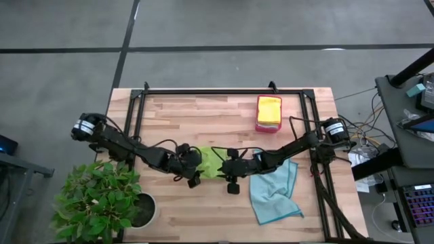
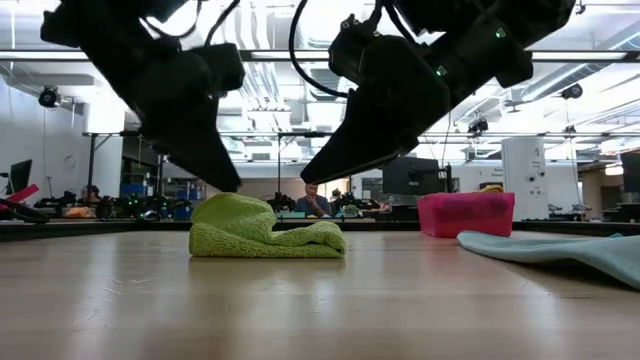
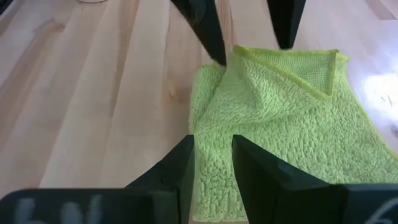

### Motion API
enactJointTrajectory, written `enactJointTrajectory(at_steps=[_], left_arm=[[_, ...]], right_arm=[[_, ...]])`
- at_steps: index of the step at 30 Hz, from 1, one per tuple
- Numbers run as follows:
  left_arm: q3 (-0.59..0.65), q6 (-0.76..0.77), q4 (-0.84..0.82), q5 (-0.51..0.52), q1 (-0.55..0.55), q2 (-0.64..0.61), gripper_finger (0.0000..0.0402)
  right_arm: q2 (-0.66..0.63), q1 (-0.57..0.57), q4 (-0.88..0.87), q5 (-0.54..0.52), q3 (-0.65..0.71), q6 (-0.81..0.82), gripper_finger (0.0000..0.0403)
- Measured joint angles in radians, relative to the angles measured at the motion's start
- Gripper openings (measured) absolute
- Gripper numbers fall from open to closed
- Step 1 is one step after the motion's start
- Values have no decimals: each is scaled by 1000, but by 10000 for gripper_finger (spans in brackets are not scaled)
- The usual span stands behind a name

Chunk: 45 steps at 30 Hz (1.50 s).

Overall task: Fold microfiber towels
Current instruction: Fold the green microfiber towel

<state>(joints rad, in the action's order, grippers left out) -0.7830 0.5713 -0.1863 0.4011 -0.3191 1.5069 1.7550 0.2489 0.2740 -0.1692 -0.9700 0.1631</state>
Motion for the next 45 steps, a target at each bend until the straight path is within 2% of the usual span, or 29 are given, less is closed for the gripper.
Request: enactJointTrajectory(at_steps=[4,8,12,18,20,24,34,37,41,45], left_arm=[[-2,0,33,-1,3,54,245],[-2,-10,50,-18,4,76,210],[-3,-58,46,-36,-9,65,146],[-4,-117,40,-103,-24,55,23],[-3,-114,35,-141,-23,55,7],[-3,-108,-12,-211,-24,55,21],[-3,-106,-115,-220,-23,50,24],[-3,-107,-122,-259,-23,46,29],[-3,-107,-144,-306,-24,40,52],[-2,-106,-148,-319,-24,29,93]], right_arm=[[0,0,0,0,6,0,98],[0,0,0,0,9,0,98],[0,0,1,0,10,0,98],[0,0,1,0,12,0,98],[0,0,1,0,12,0,98],[0,0,1,0,12,1,98],[36,0,6,13,12,1,98],[52,2,20,19,12,2,98],[56,2,31,20,12,1,98],[56,3,25,20,12,-35,98]])
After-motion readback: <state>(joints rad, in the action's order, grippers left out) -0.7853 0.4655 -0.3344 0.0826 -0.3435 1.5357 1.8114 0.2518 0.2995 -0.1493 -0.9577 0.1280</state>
